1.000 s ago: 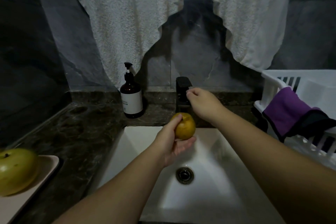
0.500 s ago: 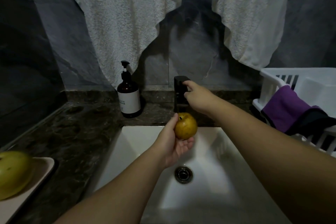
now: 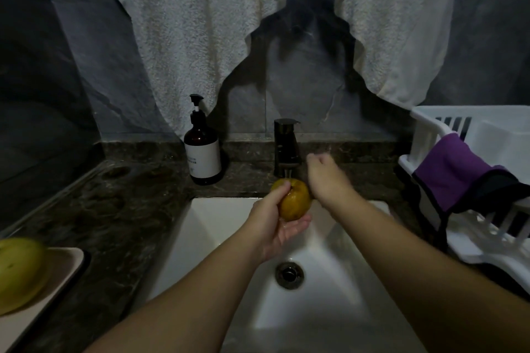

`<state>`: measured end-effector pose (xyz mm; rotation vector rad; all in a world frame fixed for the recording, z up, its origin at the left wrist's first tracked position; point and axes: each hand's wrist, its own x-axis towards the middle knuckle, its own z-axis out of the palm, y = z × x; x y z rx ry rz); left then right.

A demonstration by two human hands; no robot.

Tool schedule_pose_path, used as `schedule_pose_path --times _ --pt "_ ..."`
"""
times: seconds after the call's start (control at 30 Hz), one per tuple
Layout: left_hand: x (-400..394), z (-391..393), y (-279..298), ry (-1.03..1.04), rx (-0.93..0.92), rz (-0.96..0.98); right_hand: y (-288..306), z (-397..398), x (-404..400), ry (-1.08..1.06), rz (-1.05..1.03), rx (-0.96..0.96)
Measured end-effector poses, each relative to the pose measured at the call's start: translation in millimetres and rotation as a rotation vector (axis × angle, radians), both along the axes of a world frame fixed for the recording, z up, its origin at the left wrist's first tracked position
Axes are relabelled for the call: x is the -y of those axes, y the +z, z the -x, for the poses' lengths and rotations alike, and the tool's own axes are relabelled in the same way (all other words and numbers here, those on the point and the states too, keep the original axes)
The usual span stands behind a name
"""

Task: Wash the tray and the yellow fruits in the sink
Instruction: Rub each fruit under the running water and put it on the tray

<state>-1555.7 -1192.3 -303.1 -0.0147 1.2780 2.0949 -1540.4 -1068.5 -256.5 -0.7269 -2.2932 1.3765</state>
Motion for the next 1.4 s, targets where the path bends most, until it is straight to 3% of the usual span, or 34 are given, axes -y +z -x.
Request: schedule_pose_path --times 0.07,0.13,0.2,0.27,0.43,0.6,0.73,0.87,1.0,1.13,1.23,1.4 --pt "-3 3 -5 0.081 -0.062 0.031 -17 -9 11 0.064 0.089 0.153" --pt "-5 7 -11 0.138 -0.218 0.228 -25 -14 21 0.124 0.292 0.228" --pt "-6 8 -14 0.141 -0.370 0.365 -28 -18 23 0.155 0.476 0.252" --pt "-5 8 -14 0.140 -0.444 0.415 -35 -18 19 0.200 0.534 0.210" --pt "4 10 -9 0.053 -0.318 0.419 -44 -23 6 0.350 0.262 0.081" --pt "-3 11 -12 0.130 -0.577 0.582 -49 -18 16 0.223 0.359 0.224" --pt "2 10 -8 0.005 -0.363 0.415 -54 -18 10 0.292 0.194 0.032" --pt "-4 12 -17 0.022 -0.535 0.497 -53 -16 10 0.237 0.308 0.147" --pt "-1 10 -11 -0.009 -0.408 0.396 -56 -14 13 0.255 0.163 0.023" --pt "-5 10 -12 0.033 -0.508 0.480 -50 -13 12 0.216 0.282 0.139" --pt "-2 8 -9 -0.020 -0.342 0.379 -55 -15 12 0.238 0.104 -0.010" --pt "-5 12 -13 0.045 -0.471 0.490 -51 -16 12 0.203 0.363 0.125"
